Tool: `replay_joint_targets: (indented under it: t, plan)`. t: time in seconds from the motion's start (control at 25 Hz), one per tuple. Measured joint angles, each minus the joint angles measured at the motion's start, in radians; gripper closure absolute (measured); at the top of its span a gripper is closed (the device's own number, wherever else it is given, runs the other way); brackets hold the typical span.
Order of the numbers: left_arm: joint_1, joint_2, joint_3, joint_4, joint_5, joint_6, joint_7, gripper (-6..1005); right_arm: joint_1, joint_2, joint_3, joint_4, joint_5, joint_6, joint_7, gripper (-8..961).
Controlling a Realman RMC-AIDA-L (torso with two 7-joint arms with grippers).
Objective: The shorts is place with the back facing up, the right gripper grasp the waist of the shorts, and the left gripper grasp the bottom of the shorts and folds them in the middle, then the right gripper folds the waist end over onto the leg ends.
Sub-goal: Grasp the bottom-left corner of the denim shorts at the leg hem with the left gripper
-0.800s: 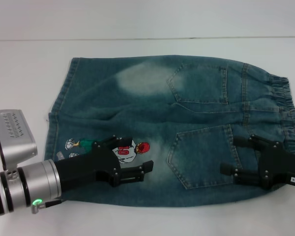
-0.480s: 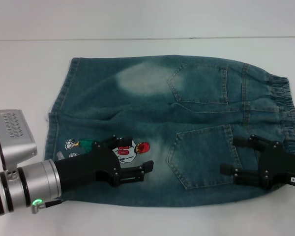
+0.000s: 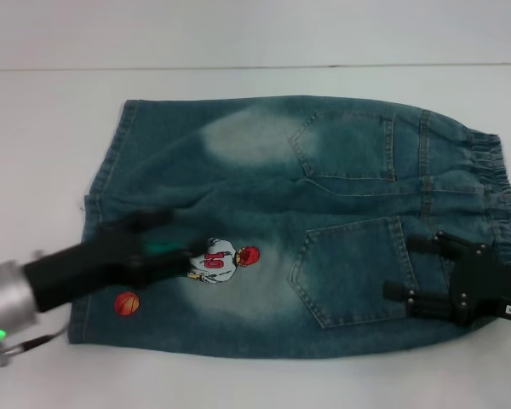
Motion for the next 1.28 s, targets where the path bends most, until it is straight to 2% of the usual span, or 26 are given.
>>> replay_joint_targets:
  t: [0.24,0.36,0.52,0.8,1.28]
  plan:
    - [0.068,-0.005,-0.161,0.162,0.191,0.037,-0.251,92,0.000,0.001,0.000,0.000,0.000,-0.001,0.004,7]
    - [0.087,-0.005,-0.254,0.194,0.294,0.068,-0.304,95,0.000,0.001,0.000,0.000,0.000,-0.001,0.006,7]
    - [0.098,-0.004,-0.303,0.218,0.356,0.098,-0.311,99,0.000,0.001,0.000,0.000,0.000,-0.001,0.007,7]
    - [0.114,-0.006,-0.353,0.257,0.450,0.104,-0.319,107,0.001,0.001,-0.001,0.000,0.000,0.006,0.007,7]
    - [0.100,-0.004,-0.357,0.260,0.536,0.093,-0.351,119,0.003,0.001,-0.002,0.002,-0.002,0.010,0.006,8]
